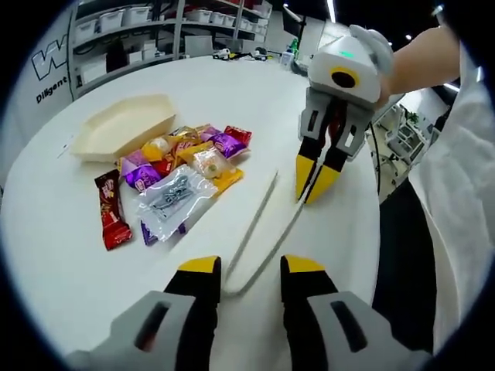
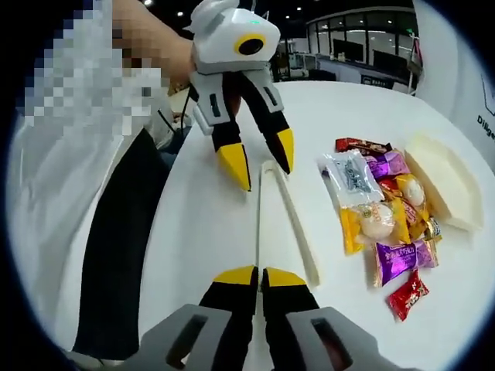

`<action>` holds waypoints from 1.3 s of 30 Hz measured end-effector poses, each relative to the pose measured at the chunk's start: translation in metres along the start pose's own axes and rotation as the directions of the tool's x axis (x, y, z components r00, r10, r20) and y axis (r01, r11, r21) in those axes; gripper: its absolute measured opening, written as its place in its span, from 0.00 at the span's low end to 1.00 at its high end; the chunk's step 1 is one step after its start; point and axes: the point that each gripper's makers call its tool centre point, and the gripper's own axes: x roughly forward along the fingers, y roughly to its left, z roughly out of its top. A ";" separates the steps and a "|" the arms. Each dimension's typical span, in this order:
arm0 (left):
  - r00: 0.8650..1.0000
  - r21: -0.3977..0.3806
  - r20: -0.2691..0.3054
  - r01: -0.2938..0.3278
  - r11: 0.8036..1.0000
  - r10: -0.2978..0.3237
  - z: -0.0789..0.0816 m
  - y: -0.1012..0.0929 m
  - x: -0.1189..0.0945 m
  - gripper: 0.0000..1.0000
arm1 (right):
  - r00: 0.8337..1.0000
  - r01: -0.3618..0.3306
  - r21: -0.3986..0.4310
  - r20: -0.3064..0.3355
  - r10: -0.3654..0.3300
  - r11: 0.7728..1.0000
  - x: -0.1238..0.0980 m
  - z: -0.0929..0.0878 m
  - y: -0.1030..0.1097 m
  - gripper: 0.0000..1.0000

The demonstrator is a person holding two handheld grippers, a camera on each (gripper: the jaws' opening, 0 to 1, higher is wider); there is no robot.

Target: Place the target food into the container with the food tongs after gripping and lifting it, then release it inside without dropping or visibly crushing the food.

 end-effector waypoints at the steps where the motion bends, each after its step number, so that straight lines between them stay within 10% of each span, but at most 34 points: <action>1: 1.000 -0.001 0.000 0.000 1.000 0.000 0.000 0.000 0.000 0.29 | 1.000 -0.001 0.000 0.004 0.001 1.000 -0.001 0.000 0.000 0.00; 19: 0.992 -0.127 0.125 0.017 0.992 -0.001 0.014 0.010 -0.021 0.37 | 0.993 -0.046 0.088 0.116 0.035 0.995 -0.020 0.014 0.008 0.00; 39: 0.936 -0.156 0.330 0.185 0.970 -0.125 0.054 -0.011 -0.049 0.37 | 0.953 -0.148 0.134 0.286 0.105 0.980 -0.054 0.057 0.020 0.00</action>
